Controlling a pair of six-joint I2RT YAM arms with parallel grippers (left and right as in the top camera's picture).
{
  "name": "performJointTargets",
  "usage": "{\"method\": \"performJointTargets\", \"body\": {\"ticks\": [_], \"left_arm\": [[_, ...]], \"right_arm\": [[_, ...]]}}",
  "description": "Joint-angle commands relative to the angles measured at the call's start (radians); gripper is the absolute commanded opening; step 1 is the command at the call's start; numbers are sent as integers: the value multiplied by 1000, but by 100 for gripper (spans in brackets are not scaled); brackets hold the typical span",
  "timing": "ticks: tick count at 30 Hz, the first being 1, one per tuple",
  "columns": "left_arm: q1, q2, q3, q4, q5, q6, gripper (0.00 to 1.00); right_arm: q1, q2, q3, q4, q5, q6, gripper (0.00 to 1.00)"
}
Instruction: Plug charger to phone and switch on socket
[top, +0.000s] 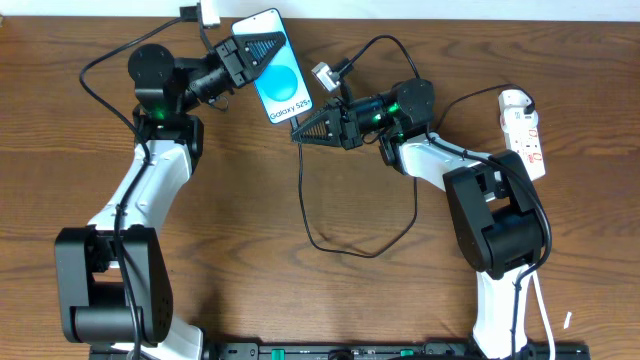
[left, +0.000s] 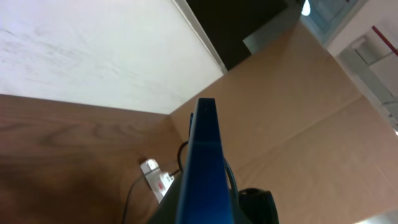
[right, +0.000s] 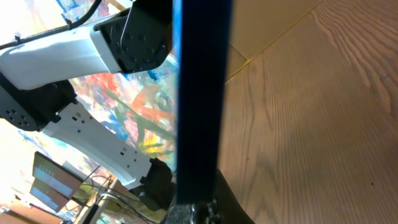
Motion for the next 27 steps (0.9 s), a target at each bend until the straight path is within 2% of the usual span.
{"method": "performJointTargets", "body": {"ticks": [1,27], "left_arm": [[-1,-15,3,12,-63,3,7],[-1,-15,3,12,5,29,7]], "right_arm": [[-7,-17,19,3,6,-4,1],[-7,-17,19,3,5,-5,1]]}}
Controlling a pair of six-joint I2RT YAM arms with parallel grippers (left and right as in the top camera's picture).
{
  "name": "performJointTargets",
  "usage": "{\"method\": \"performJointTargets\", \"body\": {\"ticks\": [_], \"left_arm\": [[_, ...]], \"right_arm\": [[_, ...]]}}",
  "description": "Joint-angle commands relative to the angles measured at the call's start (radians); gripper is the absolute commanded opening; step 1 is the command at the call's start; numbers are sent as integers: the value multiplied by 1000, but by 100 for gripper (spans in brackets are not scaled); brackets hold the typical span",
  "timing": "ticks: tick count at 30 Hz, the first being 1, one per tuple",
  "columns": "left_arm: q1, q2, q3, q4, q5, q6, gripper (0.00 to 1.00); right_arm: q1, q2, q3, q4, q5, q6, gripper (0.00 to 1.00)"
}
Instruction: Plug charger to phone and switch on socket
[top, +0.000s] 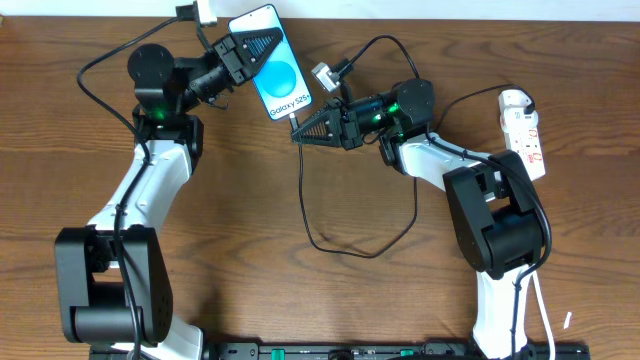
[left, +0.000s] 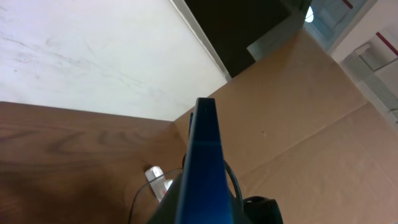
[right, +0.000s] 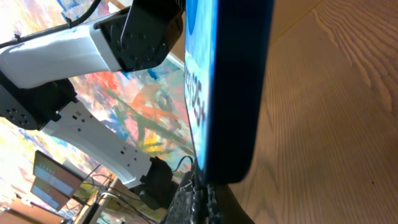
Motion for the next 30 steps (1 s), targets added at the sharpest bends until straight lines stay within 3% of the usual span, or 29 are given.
{"method": "performJointTargets", "body": {"ticks": [1,30], "left_arm": [[-1,-15,3,12,35,18,7],[-1,-15,3,12,32,62,7]], "right_arm": [[-7,-17,19,4,9,-5,1],[-7,-17,19,4,5,-4,1]]}}
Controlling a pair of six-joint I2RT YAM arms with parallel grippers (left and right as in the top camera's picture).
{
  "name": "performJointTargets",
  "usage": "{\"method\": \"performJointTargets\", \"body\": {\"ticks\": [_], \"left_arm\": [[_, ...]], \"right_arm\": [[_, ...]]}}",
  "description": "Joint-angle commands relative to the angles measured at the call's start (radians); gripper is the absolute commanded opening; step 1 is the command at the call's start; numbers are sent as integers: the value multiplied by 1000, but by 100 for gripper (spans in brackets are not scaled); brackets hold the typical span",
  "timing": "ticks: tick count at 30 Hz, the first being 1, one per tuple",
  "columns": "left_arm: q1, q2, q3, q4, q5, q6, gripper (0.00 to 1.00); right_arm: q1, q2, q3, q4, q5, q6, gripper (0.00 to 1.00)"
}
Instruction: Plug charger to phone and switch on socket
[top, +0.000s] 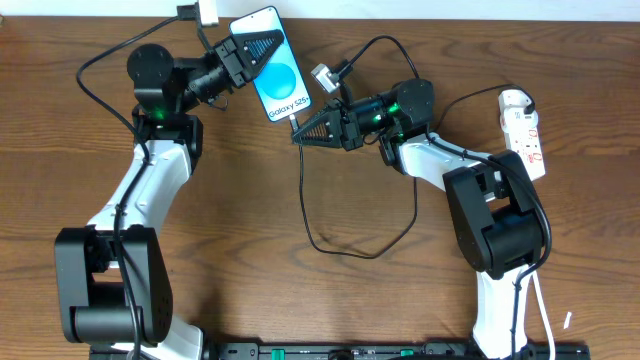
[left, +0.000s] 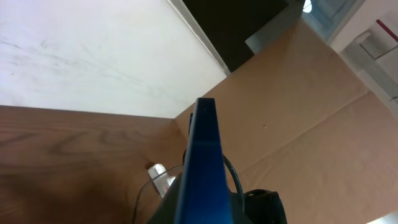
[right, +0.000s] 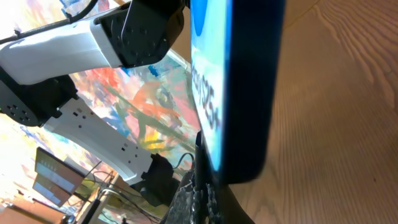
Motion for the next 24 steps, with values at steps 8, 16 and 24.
{"method": "performJointTargets", "body": {"ticks": [8,16,24], "left_arm": [[-1,-15,3,11,22,-11,8],[-1,-15,3,11,37,-37,8],[-1,-15,3,11,53,-37,8]], "right_arm": [[-7,-17,19,4,19,-5,1],[-7,-17,19,4,19,-5,1],[-7,-17,19,4,19,-5,1]]}}
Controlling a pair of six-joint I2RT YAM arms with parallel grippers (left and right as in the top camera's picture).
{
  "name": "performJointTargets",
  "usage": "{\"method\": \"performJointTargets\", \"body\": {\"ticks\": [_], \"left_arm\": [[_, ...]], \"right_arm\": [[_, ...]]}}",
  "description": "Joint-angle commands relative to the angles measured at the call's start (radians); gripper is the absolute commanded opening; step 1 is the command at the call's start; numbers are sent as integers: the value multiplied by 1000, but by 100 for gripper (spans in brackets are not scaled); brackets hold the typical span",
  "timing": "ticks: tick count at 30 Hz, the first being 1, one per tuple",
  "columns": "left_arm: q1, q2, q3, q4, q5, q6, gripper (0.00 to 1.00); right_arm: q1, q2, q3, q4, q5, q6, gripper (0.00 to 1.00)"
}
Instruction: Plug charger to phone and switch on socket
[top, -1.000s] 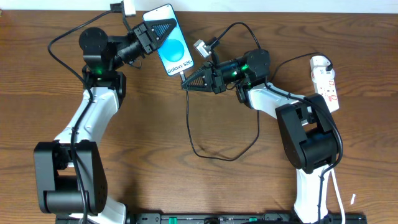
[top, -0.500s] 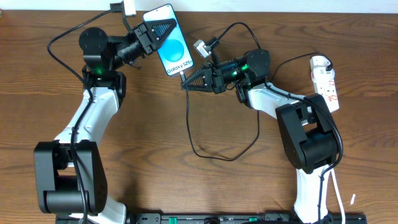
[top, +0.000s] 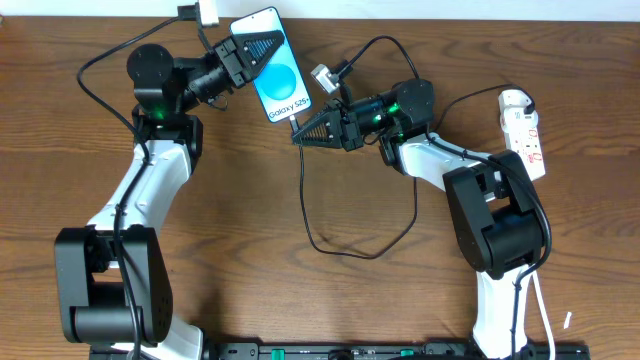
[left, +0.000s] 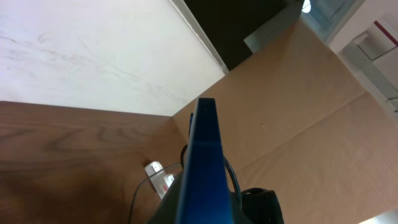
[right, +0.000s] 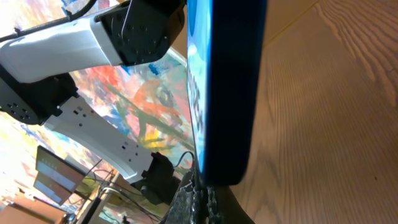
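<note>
A phone (top: 277, 66) with a lit blue screen is held tilted above the table's far side, my left gripper (top: 252, 47) shut on its upper half. The left wrist view shows it edge-on as a blue slab (left: 203, 163). My right gripper (top: 300, 133) is shut on the charger plug (top: 293, 121), which sits at the phone's bottom edge. In the right wrist view the phone's dark edge (right: 229, 93) stands right above the closed fingers (right: 200, 200); the port itself is hidden. The black charger cable (top: 340, 250) loops down over the table. A white socket strip (top: 523, 128) lies at the right.
A small white adapter (top: 322, 72) lies behind the right gripper, with the cable running to it. Another white block (top: 208, 12) with a black lead sits at the table's far edge, behind the left gripper. Brown wooden table (top: 250, 200) all around.
In the right wrist view the phone has turned a little, so less of its screen shows. The overhead view shows both arms, phone and cable in the same places.
At first the phone was held edge-on to the right wrist camera with the plug just below it. By 1.8 s ago it had shifted slightly up and turned, showing its screen. Since then both grippers have kept their hold with only small changes of tilt.
</note>
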Motion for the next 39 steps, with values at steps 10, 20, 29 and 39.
{"method": "performJointTargets", "body": {"ticks": [10,20,29,39], "left_arm": [[-1,-15,3,11,68,-7,7],[-2,-15,3,9,68,47,8],[-2,-11,3,-9,68,60,7],[-7,-10,3,-8,68,52,7]], "right_arm": [[-7,-17,19,4,31,12,1],[-6,-17,19,5,32,34,1],[-2,-17,20,5,42,34,1],[8,-17,20,5,59,37,1]]}}
